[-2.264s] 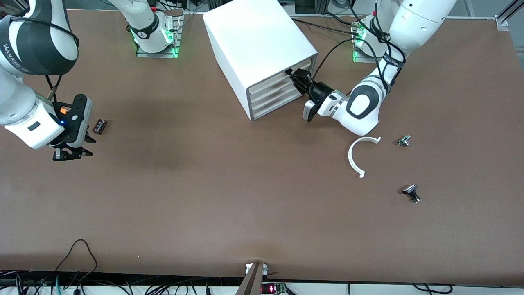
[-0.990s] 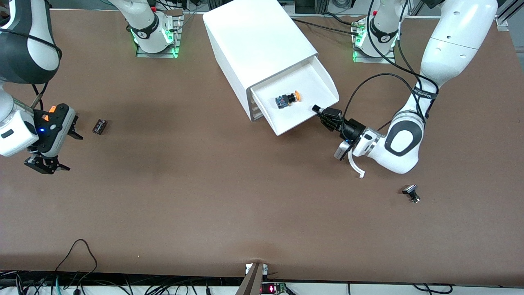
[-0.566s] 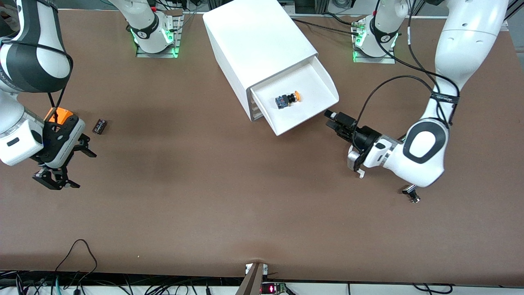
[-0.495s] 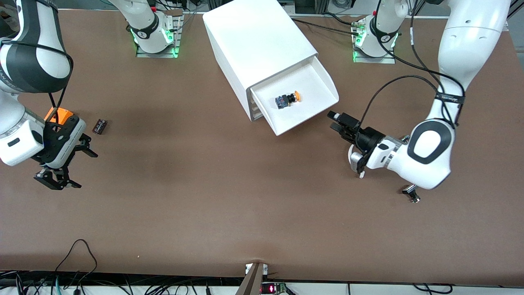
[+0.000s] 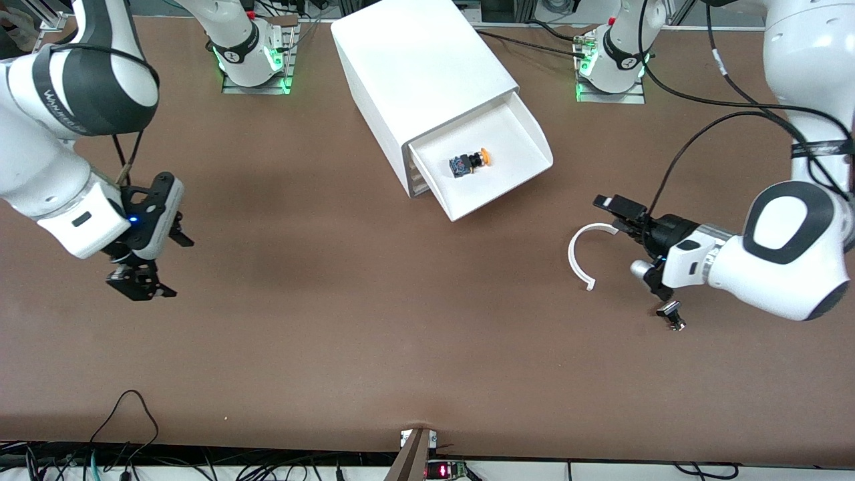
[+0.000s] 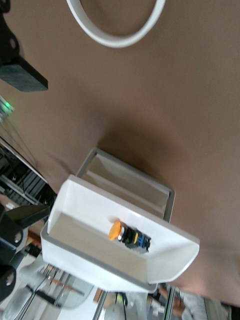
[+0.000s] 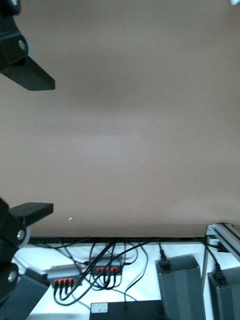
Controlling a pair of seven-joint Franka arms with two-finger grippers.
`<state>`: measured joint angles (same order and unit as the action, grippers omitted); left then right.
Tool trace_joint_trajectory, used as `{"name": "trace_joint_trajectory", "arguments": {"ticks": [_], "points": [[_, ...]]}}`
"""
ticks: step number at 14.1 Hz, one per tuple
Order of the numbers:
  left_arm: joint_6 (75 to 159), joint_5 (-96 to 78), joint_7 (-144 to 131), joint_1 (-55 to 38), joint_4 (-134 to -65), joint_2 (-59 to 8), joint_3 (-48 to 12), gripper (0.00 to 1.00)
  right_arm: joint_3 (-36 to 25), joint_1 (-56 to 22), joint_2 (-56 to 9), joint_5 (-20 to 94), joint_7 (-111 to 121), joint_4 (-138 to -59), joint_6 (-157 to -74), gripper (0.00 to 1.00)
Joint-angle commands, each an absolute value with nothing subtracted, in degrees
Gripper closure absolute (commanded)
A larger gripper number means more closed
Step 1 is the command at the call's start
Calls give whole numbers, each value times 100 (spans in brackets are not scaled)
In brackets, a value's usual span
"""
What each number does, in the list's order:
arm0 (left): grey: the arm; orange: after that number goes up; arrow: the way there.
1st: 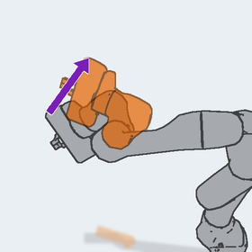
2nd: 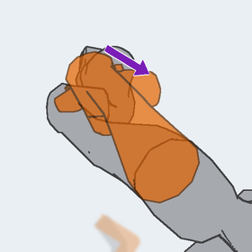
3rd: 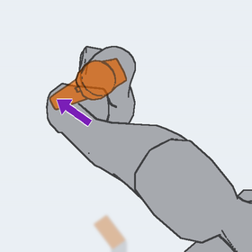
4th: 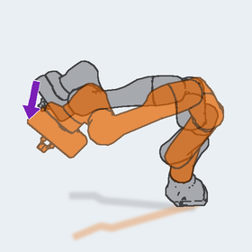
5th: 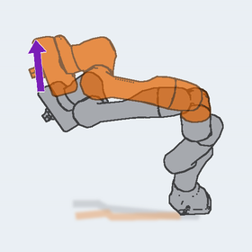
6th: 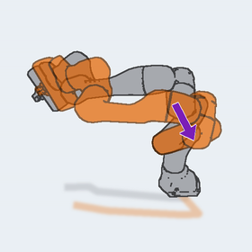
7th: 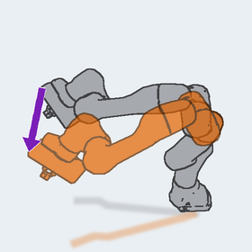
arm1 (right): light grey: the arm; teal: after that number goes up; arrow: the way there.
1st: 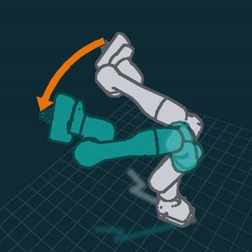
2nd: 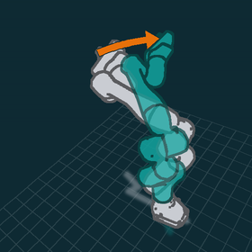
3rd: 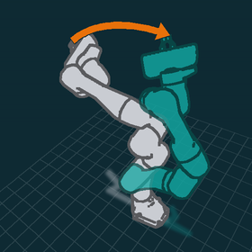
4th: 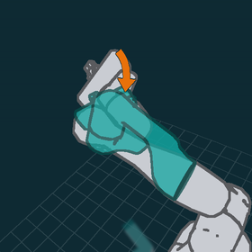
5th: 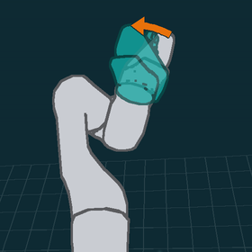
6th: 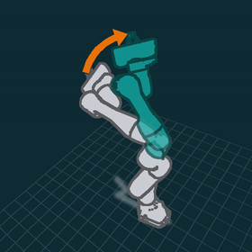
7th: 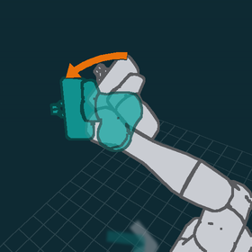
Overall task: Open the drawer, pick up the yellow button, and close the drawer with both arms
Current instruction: 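Reach the right gripper into the open drawer toward the yellow button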
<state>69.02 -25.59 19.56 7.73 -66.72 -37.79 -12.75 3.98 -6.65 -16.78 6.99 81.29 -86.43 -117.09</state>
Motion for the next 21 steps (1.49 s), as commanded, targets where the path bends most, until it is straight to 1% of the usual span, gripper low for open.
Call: {"name": "trace_joint_trajectory", "arguments": {"ticks": [1, 2, 5, 6, 7, 8, 9, 11, 12, 15, 16, 18, 20, 21], "points": [[6715, -1778, 1767, 695, -6398, -3473, -1248, 0, 387, -878, -1793, 991, 7403, -8525, -11602, 1], [6706, -1540, 1697, 694, -6398, -3376, -1265, 0, 387, -1079, -1793, 1237, 7070, -8525, -11610, 1], [6435, -1004, 1372, 615, -6390, -3165, -1327, 0, 387, -1773, -2012, 1257, 6566, -8482, -11680, 1], [6434, -811, 1345, 615, -6398, -2981, -1336, 0, 335, -2089, -2091, 1213, 6565, -8429, -11733, 1], [6512, -574, 1380, 467, -6538, -2710, -1249, 0, 273, -2422, -2240, 1013, 6557, -8142, -11664, 1], [6782, -328, 1432, 222, -6974, -2333, -1109, 0, 264, -2635, -2398, 732, 6522, -7912, -11559, 1], [7159, -125, 1459, 89, -7535, -1868, -968, 0, 272, -2776, -2582, 695, 6417, -7814, -11297, 1], [7932, -53, 1450, -43, -8547, -1225, -932, 0, 299, -3066, -2873, 686, 6258, -7551, -11058, 1], [8363, 8, 1450, -53, -8917, -978, -914, 0, 290, -3215, -2952, 686, 6258, -7532, -11048, 1], [8893, 35, 1363, -70, -9149, -731, -861, 0, 273, -3567, -3023, 686, 6232, -7401, -11074, 1], [9016, 35, 1362, -70, -9393, -599, -766, 0, 281, -3629, -3032, 694, 6231, -7305, -11066, 1], [9516, 35, 1362, -70, -9868, -230, -624, 0, 308, -3743, -3120, 694, 6240, -7103, -11074, 1], [10061, 44, 1354, -70, -10080, -36, -511, 0, 308, -3840, -3225, 703, 6188, -6927, -11074, 1], [10168, 44, 1354, -70, -10159, 0, -379, 0, 308, -3902, -3252, 694, 6074, -6908, -11066, 1]]}}
